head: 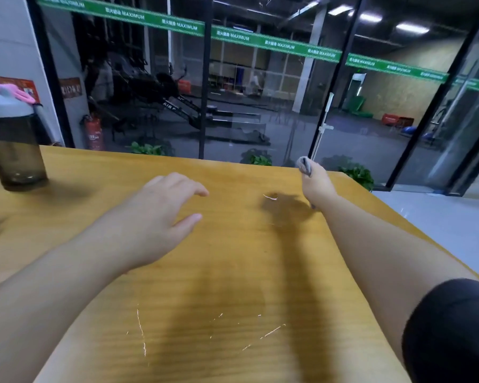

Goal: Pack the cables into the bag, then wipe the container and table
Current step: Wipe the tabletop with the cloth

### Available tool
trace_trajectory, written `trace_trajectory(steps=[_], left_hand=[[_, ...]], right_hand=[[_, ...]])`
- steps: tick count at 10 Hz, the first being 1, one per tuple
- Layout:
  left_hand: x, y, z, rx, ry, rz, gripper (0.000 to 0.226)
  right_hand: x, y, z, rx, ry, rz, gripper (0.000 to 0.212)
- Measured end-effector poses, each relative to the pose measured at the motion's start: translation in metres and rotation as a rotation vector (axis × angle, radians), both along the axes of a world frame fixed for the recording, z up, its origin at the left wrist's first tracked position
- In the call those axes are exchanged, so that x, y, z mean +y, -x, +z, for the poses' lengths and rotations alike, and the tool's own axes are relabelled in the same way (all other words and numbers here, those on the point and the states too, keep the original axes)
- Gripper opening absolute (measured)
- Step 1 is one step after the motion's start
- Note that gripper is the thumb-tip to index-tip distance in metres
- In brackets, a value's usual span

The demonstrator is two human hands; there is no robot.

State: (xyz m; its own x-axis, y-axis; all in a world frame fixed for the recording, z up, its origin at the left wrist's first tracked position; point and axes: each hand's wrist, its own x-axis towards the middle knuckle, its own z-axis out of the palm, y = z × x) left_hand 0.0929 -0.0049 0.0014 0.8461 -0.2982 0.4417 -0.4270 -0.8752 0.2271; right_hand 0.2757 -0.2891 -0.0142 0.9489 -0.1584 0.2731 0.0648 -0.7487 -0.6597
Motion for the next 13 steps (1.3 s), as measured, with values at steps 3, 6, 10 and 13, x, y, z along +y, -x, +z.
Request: trace_trajectory(steps=[3, 6, 10, 13], left_hand=[[0.01, -0.026, -0.01, 0.037, -0.014, -0.007, 0.036], [0.014, -0.048, -0.023, 0.079, -0.015, 0.006, 0.036], [0.019, -0.061, -0.029, 0.118, -0.003, 0.029, 0.034], [0.044, -0.09, -0.051, 0.348, -0.186, 0.357, 0.039]], right_hand=[[0.039, -0.057, -0.027, 0.49, -0.8, -0.114, 0.064], [0.072, -0.074, -0.06, 0.587, 0.32, -0.013, 0.071], [0.05, -0.079, -0.064, 0.476, 0.441, 0.25, 0.063], [0.025, -0.128, -0.073, 0.541, 0.331, -0.029, 0.069]])
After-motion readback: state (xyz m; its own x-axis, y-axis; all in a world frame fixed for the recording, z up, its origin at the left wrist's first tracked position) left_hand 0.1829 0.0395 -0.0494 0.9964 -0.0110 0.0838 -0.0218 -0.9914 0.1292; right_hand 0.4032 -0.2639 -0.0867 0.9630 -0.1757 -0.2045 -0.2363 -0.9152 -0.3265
